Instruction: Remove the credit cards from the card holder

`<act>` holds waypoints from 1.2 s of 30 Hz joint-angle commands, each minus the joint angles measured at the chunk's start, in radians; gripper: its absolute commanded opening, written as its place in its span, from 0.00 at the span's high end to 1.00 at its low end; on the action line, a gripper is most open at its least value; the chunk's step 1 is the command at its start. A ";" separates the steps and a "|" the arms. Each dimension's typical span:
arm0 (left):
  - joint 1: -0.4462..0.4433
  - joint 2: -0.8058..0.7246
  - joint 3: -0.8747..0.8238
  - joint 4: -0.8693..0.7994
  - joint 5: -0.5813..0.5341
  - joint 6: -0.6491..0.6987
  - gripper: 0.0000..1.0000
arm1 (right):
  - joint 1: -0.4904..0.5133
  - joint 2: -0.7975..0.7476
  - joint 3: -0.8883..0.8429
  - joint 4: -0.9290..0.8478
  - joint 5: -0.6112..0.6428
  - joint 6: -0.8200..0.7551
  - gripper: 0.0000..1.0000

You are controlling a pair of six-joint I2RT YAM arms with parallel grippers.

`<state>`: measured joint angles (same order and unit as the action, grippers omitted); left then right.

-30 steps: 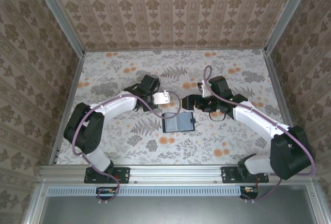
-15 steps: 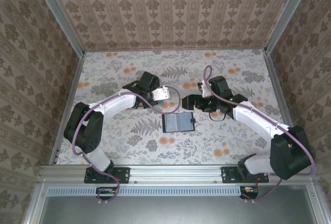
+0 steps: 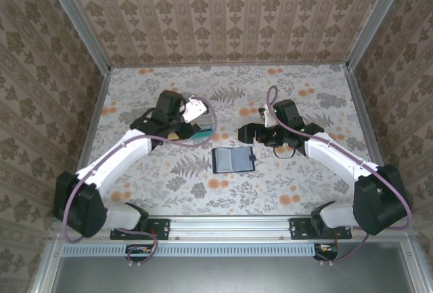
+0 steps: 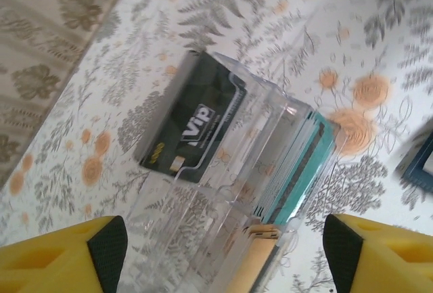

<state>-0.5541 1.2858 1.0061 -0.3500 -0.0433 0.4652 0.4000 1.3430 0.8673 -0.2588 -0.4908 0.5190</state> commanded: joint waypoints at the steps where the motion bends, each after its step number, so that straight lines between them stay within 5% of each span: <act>1: 0.008 -0.072 -0.050 0.014 0.051 -0.245 0.19 | 0.016 0.012 0.017 -0.001 0.026 -0.006 0.02; 5: 0.008 -0.153 -0.114 0.047 0.105 -0.446 0.08 | 0.041 0.041 0.008 -0.004 0.048 -0.018 0.08; 9: 0.008 -0.259 -0.220 0.096 0.039 -0.599 0.00 | 0.052 0.041 -0.021 0.009 0.109 -0.009 0.00; 17: 0.028 -0.543 -0.415 0.003 -0.371 -0.792 0.00 | 0.053 -0.007 -0.058 -0.015 0.325 -0.021 0.00; 23: 0.062 -0.671 -0.518 -0.063 -0.638 -0.843 0.00 | 0.043 -0.100 -0.087 -0.071 0.760 -0.029 0.00; 30: 0.250 -0.461 -0.503 0.074 -0.588 -0.701 0.00 | 0.013 -0.157 -0.170 0.101 1.174 -0.202 0.00; 36: 0.440 -0.239 -0.547 0.430 -0.386 -0.623 0.00 | -0.116 -0.085 -0.238 0.428 1.140 -0.387 0.00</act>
<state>-0.1638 1.0004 0.4759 -0.1364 -0.5320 -0.2115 0.3321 1.2255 0.6342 -0.0189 0.5785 0.2413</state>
